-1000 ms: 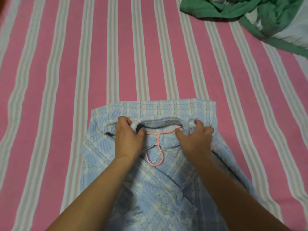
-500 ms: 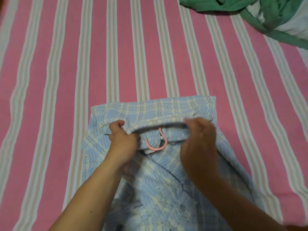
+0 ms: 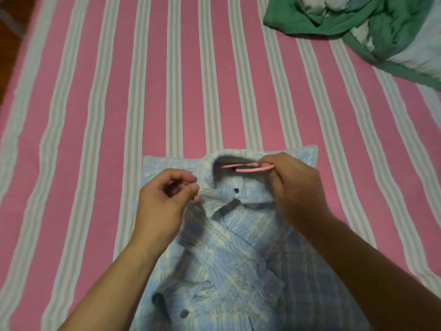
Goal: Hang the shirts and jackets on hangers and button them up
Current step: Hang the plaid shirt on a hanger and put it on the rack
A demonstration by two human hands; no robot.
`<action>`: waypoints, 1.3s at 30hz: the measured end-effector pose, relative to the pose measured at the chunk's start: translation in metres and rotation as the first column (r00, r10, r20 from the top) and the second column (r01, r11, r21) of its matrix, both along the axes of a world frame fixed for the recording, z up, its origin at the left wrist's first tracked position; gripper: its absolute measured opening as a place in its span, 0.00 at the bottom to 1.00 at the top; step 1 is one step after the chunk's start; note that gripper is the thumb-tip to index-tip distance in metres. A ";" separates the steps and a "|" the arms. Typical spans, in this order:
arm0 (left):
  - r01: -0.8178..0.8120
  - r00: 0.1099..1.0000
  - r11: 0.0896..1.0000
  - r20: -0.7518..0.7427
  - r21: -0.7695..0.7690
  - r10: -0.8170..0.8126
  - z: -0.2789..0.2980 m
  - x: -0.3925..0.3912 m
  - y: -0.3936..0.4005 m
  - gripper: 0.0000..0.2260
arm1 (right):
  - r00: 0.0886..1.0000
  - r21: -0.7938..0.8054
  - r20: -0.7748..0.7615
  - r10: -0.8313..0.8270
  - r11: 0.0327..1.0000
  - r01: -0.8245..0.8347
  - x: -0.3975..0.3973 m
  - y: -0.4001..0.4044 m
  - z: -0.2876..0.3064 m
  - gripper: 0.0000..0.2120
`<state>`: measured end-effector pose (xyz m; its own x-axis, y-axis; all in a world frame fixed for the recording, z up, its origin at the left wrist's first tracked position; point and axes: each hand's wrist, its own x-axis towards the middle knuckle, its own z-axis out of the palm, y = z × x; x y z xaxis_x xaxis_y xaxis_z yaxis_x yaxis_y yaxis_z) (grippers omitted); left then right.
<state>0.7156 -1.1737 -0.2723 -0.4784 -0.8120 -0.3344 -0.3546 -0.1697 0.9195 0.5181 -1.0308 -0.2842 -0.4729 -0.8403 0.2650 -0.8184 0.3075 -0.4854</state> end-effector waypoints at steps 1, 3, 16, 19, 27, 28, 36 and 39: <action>-0.020 0.999 1.000 -0.050 -0.018 0.019 0.015 -0.004 -0.001 0.08 | 1.000 0.055 0.028 0.001 0.998 -0.002 -0.001 -0.003 0.015 0.13; -0.007 0.992 0.999 -0.126 -0.038 0.003 0.051 -0.008 -0.006 0.10 | 0.994 0.055 0.084 -0.064 0.997 0.060 -0.002 -0.006 0.055 0.13; 0.592 0.752 0.391 0.310 -0.704 -0.582 0.319 0.051 -0.015 0.33 | 0.953 -0.205 0.274 -0.129 0.960 0.189 0.029 -0.015 0.396 0.15; 0.481 0.832 0.524 0.179 -0.703 -0.524 0.375 0.068 -0.010 0.27 | 0.964 -0.271 0.267 0.014 0.961 0.061 0.039 -0.012 0.459 0.16; 0.301 0.919 0.321 0.363 -0.898 0.153 0.480 0.106 0.035 0.26 | 0.794 -0.386 0.412 0.446 0.875 -0.291 0.040 -0.011 0.528 0.19; 0.265 0.915 0.361 0.351 -0.894 0.197 0.489 0.120 0.040 0.24 | 0.798 -0.291 0.384 0.465 0.881 -0.373 0.034 -0.003 0.519 0.24; -0.015 0.792 0.137 0.072 -0.990 0.607 0.536 0.236 0.114 0.21 | 0.816 -0.274 -0.143 0.561 0.769 -0.577 0.090 -0.032 0.505 0.09; -0.091 0.714 -0.005 -0.069 -0.996 0.697 0.576 0.286 0.136 0.19 | 0.740 -0.430 -0.283 0.610 0.609 -0.667 0.151 -0.050 0.560 0.07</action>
<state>1.0017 -1.0381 0.3041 -0.0350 -0.5694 0.8213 -0.8762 0.4128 0.2489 0.6694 -1.0804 0.2757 0.1864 -0.6662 0.7221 -0.7668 -0.5581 -0.3170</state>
